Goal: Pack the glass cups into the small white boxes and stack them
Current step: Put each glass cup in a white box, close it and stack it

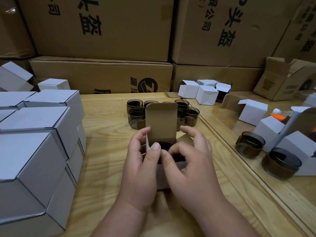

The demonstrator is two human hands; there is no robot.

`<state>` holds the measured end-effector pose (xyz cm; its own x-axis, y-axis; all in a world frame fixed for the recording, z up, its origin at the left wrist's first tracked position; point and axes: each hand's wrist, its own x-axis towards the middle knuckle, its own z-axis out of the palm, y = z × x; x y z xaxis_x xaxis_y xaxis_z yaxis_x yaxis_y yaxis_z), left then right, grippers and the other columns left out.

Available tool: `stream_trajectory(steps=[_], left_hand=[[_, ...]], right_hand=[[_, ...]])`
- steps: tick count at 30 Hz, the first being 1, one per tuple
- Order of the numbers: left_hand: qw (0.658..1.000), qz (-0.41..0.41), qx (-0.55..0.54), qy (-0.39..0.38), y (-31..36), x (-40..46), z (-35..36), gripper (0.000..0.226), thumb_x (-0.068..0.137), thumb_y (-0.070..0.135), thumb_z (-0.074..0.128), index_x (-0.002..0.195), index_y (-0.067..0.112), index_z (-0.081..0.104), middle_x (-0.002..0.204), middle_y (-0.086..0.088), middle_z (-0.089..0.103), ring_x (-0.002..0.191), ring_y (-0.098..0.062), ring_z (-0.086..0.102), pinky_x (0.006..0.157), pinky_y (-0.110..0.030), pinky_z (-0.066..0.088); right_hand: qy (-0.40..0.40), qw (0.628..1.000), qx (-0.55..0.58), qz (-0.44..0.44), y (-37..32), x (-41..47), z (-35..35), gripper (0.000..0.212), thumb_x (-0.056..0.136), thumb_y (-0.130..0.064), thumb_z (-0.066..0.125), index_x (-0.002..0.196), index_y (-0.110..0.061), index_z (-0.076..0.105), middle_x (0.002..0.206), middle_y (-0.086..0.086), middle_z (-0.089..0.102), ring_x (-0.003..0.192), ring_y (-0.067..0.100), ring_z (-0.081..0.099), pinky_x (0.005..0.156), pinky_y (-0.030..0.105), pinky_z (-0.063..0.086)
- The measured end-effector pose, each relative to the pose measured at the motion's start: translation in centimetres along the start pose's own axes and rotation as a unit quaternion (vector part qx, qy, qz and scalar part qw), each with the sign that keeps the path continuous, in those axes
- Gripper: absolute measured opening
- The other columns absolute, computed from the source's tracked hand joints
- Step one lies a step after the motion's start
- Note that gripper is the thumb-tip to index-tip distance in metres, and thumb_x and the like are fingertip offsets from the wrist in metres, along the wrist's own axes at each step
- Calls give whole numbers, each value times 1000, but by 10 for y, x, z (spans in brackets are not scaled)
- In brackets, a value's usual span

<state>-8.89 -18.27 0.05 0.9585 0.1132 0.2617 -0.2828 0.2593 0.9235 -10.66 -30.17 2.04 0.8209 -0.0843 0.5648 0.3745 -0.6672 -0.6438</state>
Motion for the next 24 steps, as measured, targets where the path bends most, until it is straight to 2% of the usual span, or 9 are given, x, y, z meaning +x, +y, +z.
stream_trajectory(steps=[2,5,9,12,14,15,17,19,24], left_hand=[[1000,20,8,-1,-1,0,0,57,73,53,63,127,38,59,122,15,68,109,-11,70,89,-34,54],[999,36,19,0,-1,0,0,57,73,53,62,127,36,57,116,23,68,106,-4,69,84,-23,54],[999,37,16,5,1,-1,1,56,75,55,60,127,36,58,118,17,70,110,-6,68,87,-25,53],[1000,24,-5,10,5,-3,2,47,88,52,53,128,28,59,119,11,73,114,-12,68,93,-31,55],[1000,6,-10,24,6,-4,2,37,97,44,44,125,30,63,121,6,73,117,-16,67,98,-37,53],[1000,-1,-2,31,5,-3,2,31,101,39,44,122,33,65,118,7,73,114,-13,68,96,-33,54],[999,-12,17,30,5,-1,2,29,106,19,49,116,40,67,110,12,73,100,-6,70,80,-20,55],[999,-21,20,25,6,1,1,44,100,5,54,113,46,64,108,10,73,92,-9,72,70,-19,55],[999,-14,17,30,7,2,0,58,78,16,55,118,58,55,108,8,73,96,-17,73,73,-30,57]], right_hand=[[-7,1000,3,13,2,0,1,26,83,-52,61,72,-29,61,140,-17,41,140,-2,26,99,9,23],[-7,999,26,22,1,1,2,15,83,-48,63,82,-33,63,141,-14,43,140,-2,29,101,13,32],[66,970,227,55,-2,2,1,28,88,-47,54,114,-43,63,136,-11,56,130,4,51,96,22,50],[80,919,351,159,4,6,0,26,96,-44,46,115,-52,63,125,-15,67,117,13,64,89,34,52],[49,900,375,217,9,10,0,27,102,-33,49,114,-51,65,120,-14,71,114,16,67,86,38,54],[30,892,385,234,13,12,2,28,101,-27,55,116,-47,66,118,-12,73,112,17,69,88,41,56],[-6,875,417,247,16,14,5,36,87,-23,66,119,-39,68,114,-10,75,106,15,72,83,36,59],[-34,872,426,240,18,14,8,46,77,-21,64,121,-37,67,113,-14,74,102,12,73,73,23,58],[-65,893,398,198,21,15,12,52,83,-2,55,122,-36,64,109,-18,74,97,5,72,68,17,54]])
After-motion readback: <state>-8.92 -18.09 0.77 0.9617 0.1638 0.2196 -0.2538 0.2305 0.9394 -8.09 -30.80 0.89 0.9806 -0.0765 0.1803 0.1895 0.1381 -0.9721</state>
